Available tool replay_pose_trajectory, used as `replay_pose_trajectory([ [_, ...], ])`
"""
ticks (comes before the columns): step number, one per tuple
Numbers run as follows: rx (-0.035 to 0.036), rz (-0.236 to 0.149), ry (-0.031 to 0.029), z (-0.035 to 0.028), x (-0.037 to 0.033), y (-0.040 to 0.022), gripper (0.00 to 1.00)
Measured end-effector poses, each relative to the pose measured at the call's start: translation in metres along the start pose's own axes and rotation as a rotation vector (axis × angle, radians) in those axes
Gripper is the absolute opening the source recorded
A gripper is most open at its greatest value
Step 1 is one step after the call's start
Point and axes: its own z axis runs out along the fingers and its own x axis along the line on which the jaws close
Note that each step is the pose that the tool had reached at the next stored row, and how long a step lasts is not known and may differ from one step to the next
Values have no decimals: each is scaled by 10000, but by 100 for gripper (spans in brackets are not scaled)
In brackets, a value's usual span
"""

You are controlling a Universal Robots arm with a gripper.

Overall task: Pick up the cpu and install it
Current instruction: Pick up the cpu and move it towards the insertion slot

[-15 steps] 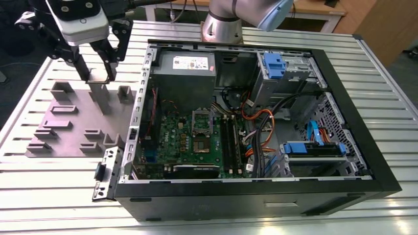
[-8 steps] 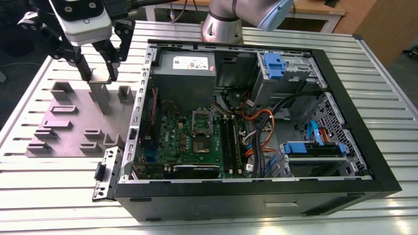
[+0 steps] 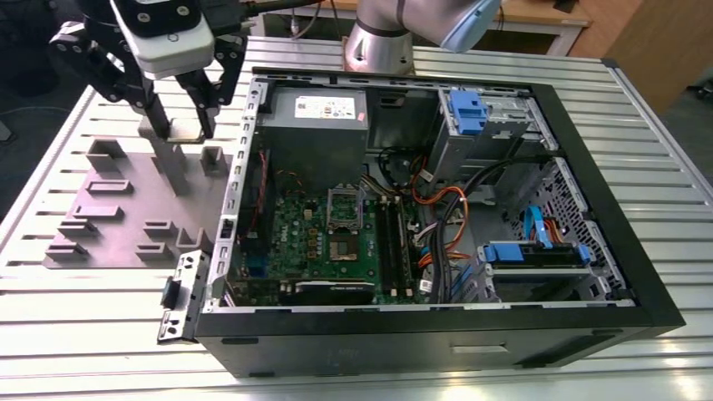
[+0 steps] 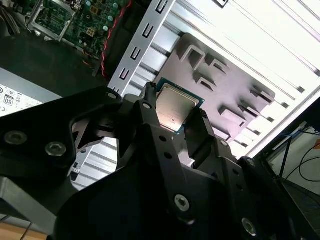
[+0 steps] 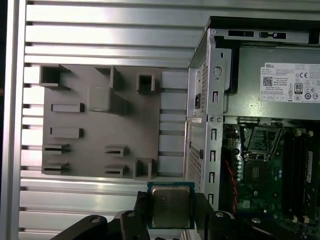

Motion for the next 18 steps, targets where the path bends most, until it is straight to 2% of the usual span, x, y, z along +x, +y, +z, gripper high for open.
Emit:
replay_pose_trajectory([
  [6,0,0,0,-1,-85,-3,47],
  [18,0,1,0,-1,-93,-4,47],
])
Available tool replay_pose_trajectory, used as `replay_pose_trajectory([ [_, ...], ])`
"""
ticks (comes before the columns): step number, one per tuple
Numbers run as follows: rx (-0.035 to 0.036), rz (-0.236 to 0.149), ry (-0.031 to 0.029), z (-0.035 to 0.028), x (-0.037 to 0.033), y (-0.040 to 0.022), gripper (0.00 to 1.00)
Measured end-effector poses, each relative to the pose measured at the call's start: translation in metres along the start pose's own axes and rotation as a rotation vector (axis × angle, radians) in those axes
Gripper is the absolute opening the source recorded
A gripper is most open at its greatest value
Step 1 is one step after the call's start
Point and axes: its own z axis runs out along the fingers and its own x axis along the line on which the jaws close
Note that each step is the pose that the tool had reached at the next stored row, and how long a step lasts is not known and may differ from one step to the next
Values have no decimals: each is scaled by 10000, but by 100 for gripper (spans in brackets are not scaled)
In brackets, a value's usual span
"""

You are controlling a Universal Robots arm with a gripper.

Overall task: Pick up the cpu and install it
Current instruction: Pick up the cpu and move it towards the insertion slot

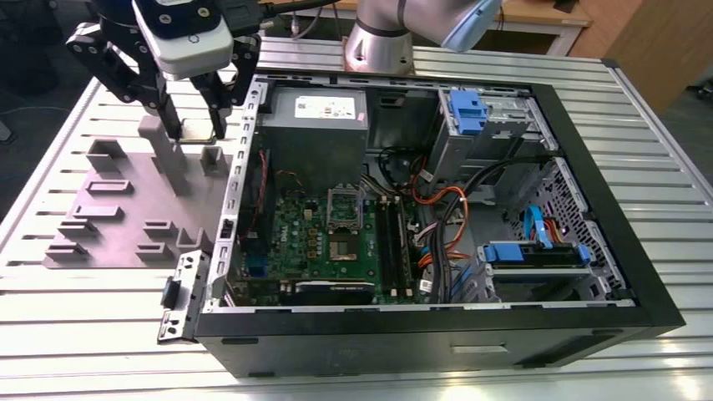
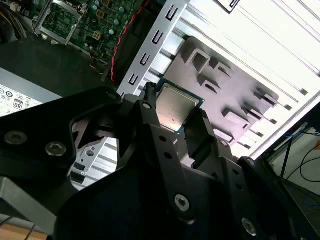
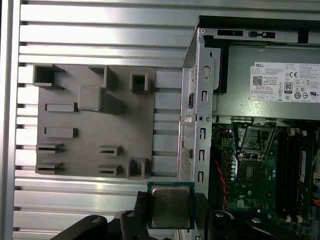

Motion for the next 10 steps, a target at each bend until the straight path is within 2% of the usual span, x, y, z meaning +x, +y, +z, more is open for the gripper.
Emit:
replay_pose_trajectory([
  [4,0,0,0,0,-24,0,47],
  [10,0,0,0,-1,-125,-3,47],
])
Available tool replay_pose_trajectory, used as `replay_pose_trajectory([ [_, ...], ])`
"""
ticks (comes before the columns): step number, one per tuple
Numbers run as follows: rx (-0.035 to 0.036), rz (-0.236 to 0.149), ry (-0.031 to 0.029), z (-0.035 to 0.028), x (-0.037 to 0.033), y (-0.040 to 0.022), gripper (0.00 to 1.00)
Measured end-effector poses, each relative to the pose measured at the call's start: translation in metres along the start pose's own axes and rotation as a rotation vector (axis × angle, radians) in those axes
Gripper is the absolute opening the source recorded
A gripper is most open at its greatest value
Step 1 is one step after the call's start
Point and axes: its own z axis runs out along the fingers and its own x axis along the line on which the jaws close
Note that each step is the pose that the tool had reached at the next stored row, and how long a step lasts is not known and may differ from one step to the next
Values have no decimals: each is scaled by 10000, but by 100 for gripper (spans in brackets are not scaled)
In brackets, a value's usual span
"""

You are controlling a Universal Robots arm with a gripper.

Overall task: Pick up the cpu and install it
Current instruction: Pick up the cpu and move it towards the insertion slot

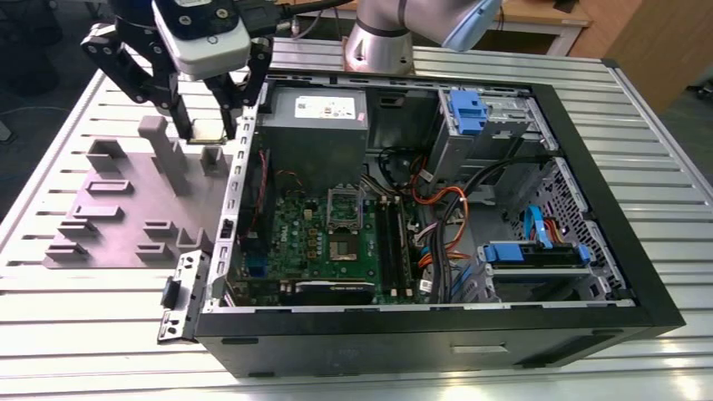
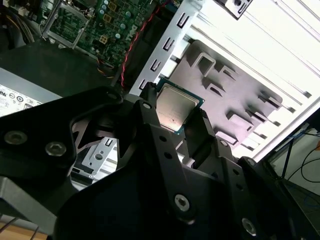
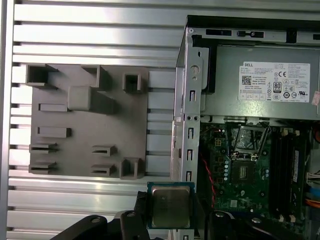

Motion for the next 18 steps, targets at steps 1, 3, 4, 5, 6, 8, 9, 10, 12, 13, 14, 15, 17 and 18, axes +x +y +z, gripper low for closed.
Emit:
replay_pose_trajectory([
  [1,1,0,1,0,-9,-6,47],
  [3,0,-1,0,0,-10,-34,47],
  [4,0,-1,-1,0,-10,-53,47],
  [5,0,0,0,-1,-10,-72,47],
  [6,0,0,0,-1,-10,-92,47],
  [8,1,0,0,-1,-14,-133,47],
  [9,1,0,1,-1,-18,-147,47],
  [10,0,0,0,-1,-28,-158,47],
  [12,-1,-1,-1,-1,-65,-169,47],
  [13,0,0,0,-2,-93,-171,47],
  [14,0,0,0,-2,-130,-172,47],
  [15,0,0,0,-2,-163,-172,47],
  [17,0,0,0,-3,-234,-174,47],
  [18,0,-1,0,-3,-268,-175,47],
])
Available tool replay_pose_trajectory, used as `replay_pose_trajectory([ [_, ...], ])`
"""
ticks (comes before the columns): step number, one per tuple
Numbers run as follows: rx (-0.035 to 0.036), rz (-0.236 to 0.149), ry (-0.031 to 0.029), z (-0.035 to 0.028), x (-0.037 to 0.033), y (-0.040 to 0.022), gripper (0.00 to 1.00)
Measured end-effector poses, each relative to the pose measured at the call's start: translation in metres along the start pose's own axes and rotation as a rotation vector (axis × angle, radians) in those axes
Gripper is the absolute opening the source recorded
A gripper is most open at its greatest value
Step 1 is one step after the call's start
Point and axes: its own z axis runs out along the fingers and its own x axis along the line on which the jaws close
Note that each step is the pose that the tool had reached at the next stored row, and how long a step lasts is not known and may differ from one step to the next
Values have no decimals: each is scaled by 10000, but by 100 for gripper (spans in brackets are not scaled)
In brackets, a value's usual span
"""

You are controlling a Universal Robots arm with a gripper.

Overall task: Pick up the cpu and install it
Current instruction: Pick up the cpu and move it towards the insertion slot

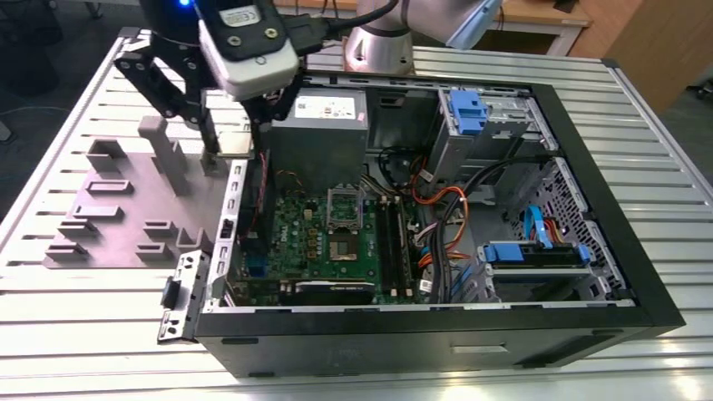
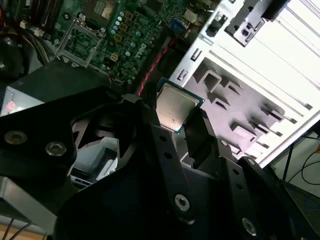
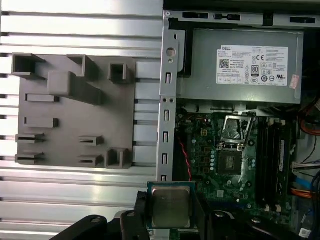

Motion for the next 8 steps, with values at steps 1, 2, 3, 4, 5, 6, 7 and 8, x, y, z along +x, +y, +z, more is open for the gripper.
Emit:
replay_pose_trajectory([
  [1,0,0,0,0,-37,-1,47],
  [2,0,1,-1,1,-75,-2,47],
  [3,0,1,0,1,-110,-2,47],
  [4,0,1,0,2,-146,-3,47],
  [5,-1,0,0,2,-183,-4,47],
  [6,-2,0,-1,4,-223,-5,47],
  [7,0,1,0,4,-263,-6,47],
  [8,0,2,0,5,-303,-7,47],
])
